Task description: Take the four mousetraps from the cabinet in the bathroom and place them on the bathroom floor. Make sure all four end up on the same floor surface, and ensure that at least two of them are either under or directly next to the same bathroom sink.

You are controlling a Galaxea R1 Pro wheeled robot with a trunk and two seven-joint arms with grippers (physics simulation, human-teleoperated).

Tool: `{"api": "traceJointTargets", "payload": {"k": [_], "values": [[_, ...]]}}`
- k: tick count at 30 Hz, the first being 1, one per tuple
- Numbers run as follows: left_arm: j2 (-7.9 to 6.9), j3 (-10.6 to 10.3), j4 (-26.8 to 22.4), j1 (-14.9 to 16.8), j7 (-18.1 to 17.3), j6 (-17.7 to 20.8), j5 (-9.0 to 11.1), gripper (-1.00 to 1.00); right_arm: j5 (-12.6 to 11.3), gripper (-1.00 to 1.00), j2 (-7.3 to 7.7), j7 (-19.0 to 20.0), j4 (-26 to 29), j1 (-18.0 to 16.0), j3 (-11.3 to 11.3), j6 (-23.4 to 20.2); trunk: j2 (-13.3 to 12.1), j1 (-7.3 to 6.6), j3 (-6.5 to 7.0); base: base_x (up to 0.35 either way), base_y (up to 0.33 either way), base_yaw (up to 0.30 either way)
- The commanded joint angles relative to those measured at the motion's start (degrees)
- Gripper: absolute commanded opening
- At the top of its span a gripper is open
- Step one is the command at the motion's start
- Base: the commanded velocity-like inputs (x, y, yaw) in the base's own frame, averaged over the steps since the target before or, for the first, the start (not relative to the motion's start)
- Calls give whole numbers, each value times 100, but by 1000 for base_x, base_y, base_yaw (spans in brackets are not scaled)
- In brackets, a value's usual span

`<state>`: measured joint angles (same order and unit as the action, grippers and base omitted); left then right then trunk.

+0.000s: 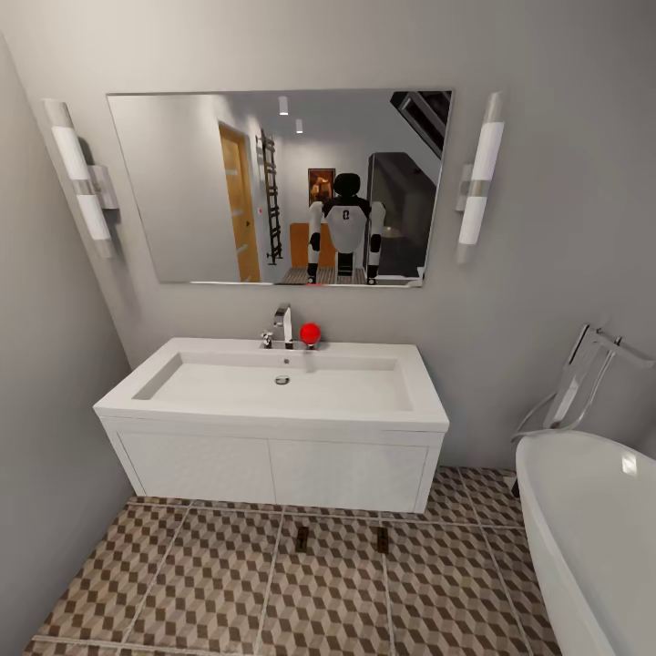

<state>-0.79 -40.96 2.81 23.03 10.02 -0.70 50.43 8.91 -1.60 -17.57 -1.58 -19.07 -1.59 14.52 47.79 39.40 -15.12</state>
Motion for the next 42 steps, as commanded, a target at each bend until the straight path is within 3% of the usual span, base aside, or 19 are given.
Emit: {"api": "traceJointTargets", "payload": {"k": [1,25,42], "values": [[0,0,0,0,0,0,0,100,-1,100,0,0,0,0,0,0,0,0,0,-26,0,0],[16,0,0,0,0,0,-6,100,-13,100,2,0,0,0,0,7,0,0,0,-272,0,-4],[3,0,0,0,0,0,-6,100,-50,100,0,0,0,0,9,7,0,0,0,-60,0,-234]]}}
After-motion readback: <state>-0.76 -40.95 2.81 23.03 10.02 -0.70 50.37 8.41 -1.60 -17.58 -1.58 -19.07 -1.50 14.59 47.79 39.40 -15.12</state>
